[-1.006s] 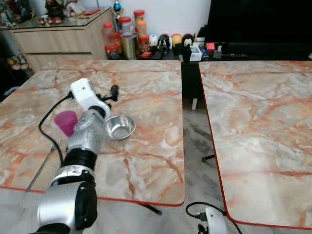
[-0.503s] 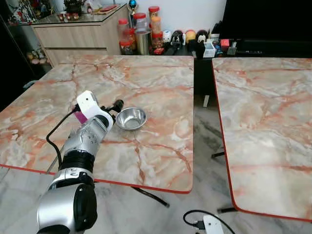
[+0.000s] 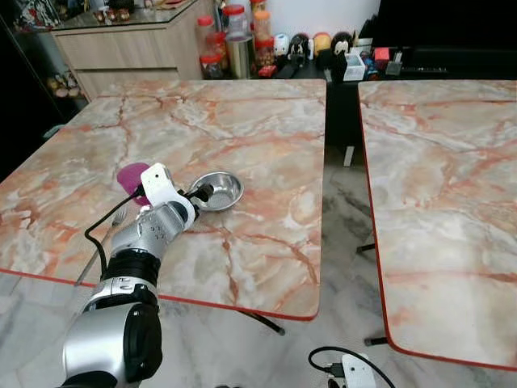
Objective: Setting the table
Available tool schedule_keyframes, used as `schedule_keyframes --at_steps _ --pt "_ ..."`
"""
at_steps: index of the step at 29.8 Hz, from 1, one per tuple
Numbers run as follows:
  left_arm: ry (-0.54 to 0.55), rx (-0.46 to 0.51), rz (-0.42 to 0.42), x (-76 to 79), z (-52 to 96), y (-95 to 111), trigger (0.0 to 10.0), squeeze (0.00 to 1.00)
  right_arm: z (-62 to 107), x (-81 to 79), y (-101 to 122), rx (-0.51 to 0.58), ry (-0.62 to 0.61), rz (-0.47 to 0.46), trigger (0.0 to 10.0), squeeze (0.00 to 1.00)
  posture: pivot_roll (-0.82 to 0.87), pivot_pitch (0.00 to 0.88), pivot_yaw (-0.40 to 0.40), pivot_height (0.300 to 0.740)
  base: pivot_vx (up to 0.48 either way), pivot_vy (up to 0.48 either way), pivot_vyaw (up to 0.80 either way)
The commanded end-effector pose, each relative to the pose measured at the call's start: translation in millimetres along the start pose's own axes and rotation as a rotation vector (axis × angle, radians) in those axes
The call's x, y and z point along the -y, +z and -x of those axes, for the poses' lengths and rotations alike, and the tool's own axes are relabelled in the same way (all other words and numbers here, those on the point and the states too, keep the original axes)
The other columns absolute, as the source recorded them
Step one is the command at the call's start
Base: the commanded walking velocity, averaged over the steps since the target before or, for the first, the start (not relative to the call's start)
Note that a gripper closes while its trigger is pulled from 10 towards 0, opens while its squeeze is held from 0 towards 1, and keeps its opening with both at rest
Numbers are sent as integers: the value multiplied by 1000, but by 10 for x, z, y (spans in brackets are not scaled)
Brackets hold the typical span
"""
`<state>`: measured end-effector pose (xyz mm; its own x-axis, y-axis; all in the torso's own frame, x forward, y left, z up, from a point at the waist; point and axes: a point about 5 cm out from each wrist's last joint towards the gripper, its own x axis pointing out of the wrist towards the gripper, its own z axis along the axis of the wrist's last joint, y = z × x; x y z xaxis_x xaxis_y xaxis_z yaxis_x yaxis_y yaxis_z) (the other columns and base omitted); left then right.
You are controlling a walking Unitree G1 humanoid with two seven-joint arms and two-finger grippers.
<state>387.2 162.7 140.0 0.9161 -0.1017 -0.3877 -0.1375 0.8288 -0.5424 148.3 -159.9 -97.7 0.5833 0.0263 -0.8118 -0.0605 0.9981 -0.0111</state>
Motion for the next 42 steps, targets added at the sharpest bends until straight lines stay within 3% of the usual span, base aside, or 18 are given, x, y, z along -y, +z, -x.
schedule_keyframes --at_steps 1,15,16,17,18,19,20,21,42 --pt "18 -14 3 -2 -9 -23 10000 0 66 -74 -256 -84 12 -34 10000 0 -7 148 127 719 0 0 0" --pt "48 46 89 17 -35 45 10000 0 91 -75 -311 -82 18 -30 10000 0 -13 168 114 719 0 0 0" --pt "53 45 97 14 -38 46 8706 0 90 -74 -307 -82 18 -30 10000 0 -15 169 115 719 0 0 0" --pt "55 43 101 13 -39 44 8706 0 89 -74 -305 -81 18 -30 10000 0 -16 169 115 719 0 0 0" --pt "60 40 110 9 -42 39 7961 0 87 -75 -299 -80 19 -31 10000 0 -16 169 116 719 0 0 0" --pt "69 33 121 1 -47 26 1569 0 83 -80 -289 -78 18 -32 10000 0 -17 168 117 719 0 0 0" --pt "69 33 121 1 -47 26 1569 0 83 -80 -289 -78 18 -32 10000 0 -17 168 117 719 0 0 0" --pt "72 30 122 -1 -49 17 0 0 80 -85 -280 -76 18 -34 10000 0 -18 168 120 719 0 0 0" --pt "87 -21 114 -18 -61 -68 0 0 72 -134 -264 -70 19 -55 10000 0 -21 174 138 719 0 0 0"
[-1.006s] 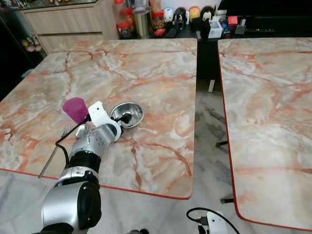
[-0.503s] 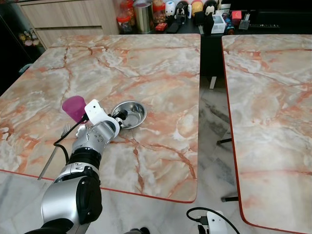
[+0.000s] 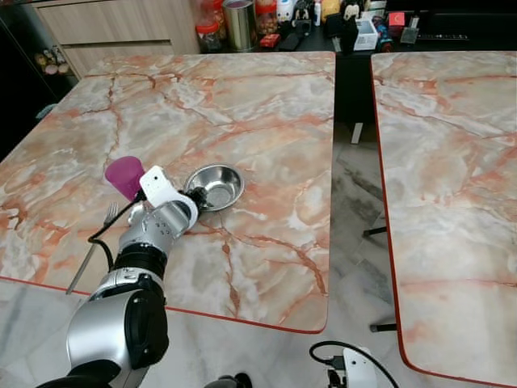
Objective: Setting the table
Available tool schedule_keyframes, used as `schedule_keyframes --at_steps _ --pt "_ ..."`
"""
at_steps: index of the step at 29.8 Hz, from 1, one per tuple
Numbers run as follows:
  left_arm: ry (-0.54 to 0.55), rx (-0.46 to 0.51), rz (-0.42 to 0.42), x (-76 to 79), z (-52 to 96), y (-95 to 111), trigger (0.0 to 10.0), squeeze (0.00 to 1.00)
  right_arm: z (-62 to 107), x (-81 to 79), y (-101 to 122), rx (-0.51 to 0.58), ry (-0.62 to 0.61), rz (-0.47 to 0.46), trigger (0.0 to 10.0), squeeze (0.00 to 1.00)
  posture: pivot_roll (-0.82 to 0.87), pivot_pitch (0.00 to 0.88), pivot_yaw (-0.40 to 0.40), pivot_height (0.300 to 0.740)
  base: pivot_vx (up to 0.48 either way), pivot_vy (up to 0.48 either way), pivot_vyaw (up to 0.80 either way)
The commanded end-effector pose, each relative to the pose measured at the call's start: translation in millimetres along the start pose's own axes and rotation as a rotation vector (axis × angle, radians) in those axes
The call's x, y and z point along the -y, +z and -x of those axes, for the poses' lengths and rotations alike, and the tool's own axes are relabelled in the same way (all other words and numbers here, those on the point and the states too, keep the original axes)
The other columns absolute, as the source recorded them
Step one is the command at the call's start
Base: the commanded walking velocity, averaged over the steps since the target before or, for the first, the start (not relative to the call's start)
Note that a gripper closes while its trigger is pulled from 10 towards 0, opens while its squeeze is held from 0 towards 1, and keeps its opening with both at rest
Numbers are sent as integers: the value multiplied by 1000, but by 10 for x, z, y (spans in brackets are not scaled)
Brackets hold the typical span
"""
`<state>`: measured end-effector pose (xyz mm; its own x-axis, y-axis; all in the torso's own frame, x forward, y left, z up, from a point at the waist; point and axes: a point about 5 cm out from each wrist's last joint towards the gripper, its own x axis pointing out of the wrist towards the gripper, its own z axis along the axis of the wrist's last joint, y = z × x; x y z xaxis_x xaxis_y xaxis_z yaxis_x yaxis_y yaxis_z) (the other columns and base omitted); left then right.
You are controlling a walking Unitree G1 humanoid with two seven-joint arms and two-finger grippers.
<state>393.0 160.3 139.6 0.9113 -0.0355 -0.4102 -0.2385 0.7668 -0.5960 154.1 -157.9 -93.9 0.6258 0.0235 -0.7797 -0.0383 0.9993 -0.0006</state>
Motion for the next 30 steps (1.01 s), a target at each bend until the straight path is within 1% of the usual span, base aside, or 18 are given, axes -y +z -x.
schedule_keyframes --at_steps 1,9,15,23,29,30 --pt "23 -47 1 -53 -7 -81 0 0 94 -110 -331 -124 21 -33 10000 0 -21 174 138 719 0 0 0" --pt "24 -54 1 -46 -9 -104 0 0 91 -105 -325 -124 20 -32 10000 0 -24 168 135 719 0 0 0" --pt "17 -39 8 -10 -10 -62 0 0 76 -90 -289 -119 19 -29 10000 0 -24 158 131 719 0 0 0" --pt "-12 16 34 39 6 60 0 0 46 -82 -224 -115 22 -18 10000 0 -20 118 116 719 0 0 0" --pt "-43 53 31 66 25 139 0 0 5 -64 -116 -99 23 -10 10000 0 -18 82 104 719 0 0 0" --pt "-58 68 36 76 32 159 0 0 -18 -49 -53 -89 21 -7 10000 0 -15 67 97 719 0 0 0"
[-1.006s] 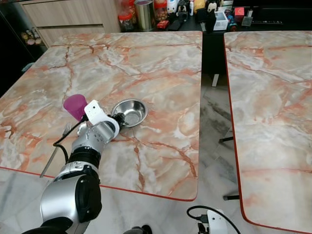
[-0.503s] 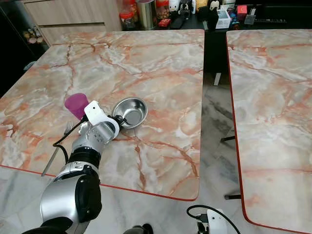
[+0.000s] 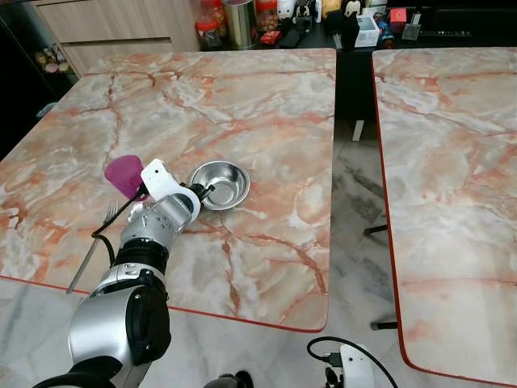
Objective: Setting the table
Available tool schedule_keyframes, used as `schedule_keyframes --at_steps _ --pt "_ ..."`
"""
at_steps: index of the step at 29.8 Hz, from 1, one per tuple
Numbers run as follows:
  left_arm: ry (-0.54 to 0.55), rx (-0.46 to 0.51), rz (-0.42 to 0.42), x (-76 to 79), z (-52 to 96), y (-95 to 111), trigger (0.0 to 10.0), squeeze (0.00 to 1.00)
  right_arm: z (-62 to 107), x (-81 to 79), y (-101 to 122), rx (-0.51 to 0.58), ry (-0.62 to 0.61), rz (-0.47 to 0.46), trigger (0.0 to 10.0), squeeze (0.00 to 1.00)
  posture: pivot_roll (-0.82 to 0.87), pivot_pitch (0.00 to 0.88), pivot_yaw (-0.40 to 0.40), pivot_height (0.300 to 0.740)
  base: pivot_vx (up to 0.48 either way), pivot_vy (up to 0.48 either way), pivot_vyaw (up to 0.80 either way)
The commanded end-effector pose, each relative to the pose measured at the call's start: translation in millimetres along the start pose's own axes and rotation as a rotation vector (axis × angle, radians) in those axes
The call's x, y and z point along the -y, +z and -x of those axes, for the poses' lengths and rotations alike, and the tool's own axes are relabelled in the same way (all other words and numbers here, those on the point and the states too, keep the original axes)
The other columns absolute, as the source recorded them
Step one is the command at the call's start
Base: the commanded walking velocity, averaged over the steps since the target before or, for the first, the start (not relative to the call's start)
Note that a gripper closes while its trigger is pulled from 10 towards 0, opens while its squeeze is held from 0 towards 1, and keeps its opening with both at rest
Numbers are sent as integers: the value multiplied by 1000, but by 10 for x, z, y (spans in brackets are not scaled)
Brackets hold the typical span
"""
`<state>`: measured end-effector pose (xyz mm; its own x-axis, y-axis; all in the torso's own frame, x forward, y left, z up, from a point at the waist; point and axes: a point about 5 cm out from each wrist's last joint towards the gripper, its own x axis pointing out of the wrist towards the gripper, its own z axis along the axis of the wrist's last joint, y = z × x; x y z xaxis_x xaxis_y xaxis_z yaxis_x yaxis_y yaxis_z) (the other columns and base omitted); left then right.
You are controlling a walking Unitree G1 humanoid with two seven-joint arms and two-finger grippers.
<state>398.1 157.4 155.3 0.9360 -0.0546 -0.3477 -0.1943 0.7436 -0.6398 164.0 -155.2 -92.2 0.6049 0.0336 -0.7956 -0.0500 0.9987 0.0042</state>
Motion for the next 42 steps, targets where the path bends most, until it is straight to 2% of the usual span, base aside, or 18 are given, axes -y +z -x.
schedule_keyframes --at_steps 1,5,6,7,8,9,10,11,12,15,16,20,21,22,30,42 --pt "-7 41 9 -48 21 66 0 0 20 -23 -118 -59 11 -10 10000 0 -13 56 93 719 0 0 0" --pt "-38 81 29 -25 35 107 0 0 3 -10 -62 -52 9 -4 10000 0 -13 33 83 719 0 0 0" --pt "-91 136 44 29 53 164 0 0 -7 2 -30 -48 9 0 10000 0 -11 18 75 719 0 0 0" --pt "-182 219 28 133 97 244 1098 0 -16 16 3 -44 9 7 10000 0 -9 3 65 719 0 0 0" --pt "-182 219 28 133 97 244 1098 0 -16 16 3 -44 9 7 10000 0 -9 3 65 719 0 0 0" --pt "-254 270 27 226 137 278 3412 0 -24 32 33 -41 8 12 10000 0 -4 0 54 719 0 0 0" --pt "-266 278 30 245 143 280 3412 0 -26 37 41 -41 7 12 10000 0 -4 0 54 719 0 0 0" --pt "-295 300 36 285 167 282 10000 0 -29 45 56 -39 7 17 10000 0 0 0 46 719 0 0 0" --pt "-295 300 36 285 167 282 10000 0 -29 45 56 -39 7 17 10000 0 0 0 46 719 0 0 0" --pt "-350 378 -38 363 249 225 10000 0 -42 80 113 -34 5 31 10000 0 -3 0 29 719 0 0 0" --pt "-361 419 -93 375 283 188 10000 0 -47 95 135 -33 5 38 10000 0 0 0 21 719 0 0 0" --pt "-364 460 -191 397 319 129 10000 0 -56 117 176 -28 -1 36 10000 0 2 0 15 719 0 0 0" --pt "-365 484 -262 415 341 93 10000 0 -61 122 201 -24 -2 37 10000 0 2 0 13 719 0 0 0" --pt "-368 495 -274 425 356 72 10000 0 -65 122 217 -20 -2 38 10000 0 2 0 13 719 0 0 0" --pt "-345 563 -292 412 399 91 10000 0 -72 122 250 -14 -2 38 10000 0 -5 0 8 719 0 0 0" --pt "-363 598 -329 474 420 128 10000 0 -67 128 225 -24 -4 44 10000 0 -7 0 14 719 0 0 0"
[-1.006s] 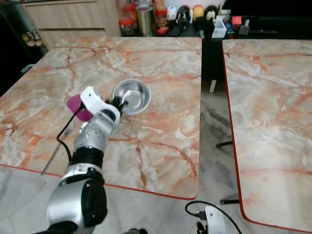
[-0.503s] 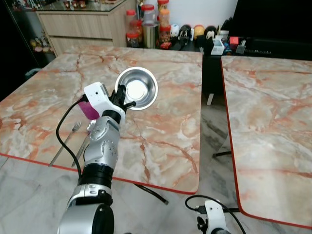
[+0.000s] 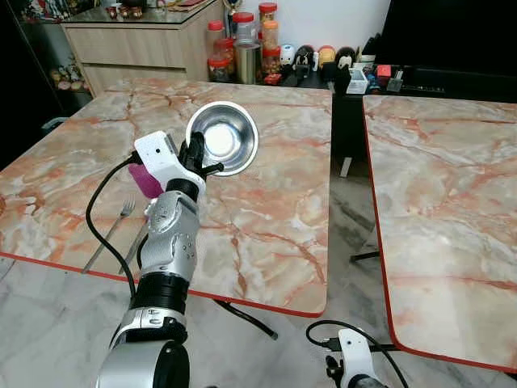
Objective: Setting the table
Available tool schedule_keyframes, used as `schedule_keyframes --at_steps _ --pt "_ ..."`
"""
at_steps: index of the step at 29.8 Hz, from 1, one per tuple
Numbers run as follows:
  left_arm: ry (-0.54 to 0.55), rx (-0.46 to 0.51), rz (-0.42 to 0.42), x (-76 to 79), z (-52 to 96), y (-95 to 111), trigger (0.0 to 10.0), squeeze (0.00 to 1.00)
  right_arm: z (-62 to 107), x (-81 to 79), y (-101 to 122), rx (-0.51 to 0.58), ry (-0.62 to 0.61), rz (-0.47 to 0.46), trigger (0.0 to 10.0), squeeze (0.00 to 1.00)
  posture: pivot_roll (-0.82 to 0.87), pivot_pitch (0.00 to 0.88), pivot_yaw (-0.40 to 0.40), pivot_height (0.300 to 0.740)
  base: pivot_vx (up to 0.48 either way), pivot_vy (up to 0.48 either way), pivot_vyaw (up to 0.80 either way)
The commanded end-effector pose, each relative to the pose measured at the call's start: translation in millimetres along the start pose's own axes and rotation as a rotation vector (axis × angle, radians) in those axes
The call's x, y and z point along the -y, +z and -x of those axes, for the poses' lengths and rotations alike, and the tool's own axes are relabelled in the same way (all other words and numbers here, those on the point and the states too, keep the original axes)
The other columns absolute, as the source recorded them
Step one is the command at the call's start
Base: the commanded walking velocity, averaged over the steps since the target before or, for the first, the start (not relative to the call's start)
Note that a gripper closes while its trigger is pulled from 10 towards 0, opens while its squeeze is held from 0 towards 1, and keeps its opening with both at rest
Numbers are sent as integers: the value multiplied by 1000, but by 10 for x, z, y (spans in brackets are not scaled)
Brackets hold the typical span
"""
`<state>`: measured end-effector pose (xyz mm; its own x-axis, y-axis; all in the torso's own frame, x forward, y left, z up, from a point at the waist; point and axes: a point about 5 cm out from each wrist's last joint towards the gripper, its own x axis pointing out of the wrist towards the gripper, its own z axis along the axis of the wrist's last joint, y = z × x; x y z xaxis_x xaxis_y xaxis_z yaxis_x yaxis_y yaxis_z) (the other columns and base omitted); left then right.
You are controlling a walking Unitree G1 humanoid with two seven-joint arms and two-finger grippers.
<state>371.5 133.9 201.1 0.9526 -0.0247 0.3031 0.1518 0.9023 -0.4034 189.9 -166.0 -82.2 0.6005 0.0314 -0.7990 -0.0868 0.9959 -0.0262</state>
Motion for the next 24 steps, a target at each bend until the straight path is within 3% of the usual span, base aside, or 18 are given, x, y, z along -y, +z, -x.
schedule_keyframes --at_steps 1,24 --pt "-19 21 -32 39 -12 43 10000 0 8 -6 -55 -26 2 3 10000 0 -8 0 18 719 0 0 0" --pt "-15 14 -22 60 -8 12 10000 0 3 39 -16 -17 -5 9 10000 0 0 0 -2 719 0 0 0"
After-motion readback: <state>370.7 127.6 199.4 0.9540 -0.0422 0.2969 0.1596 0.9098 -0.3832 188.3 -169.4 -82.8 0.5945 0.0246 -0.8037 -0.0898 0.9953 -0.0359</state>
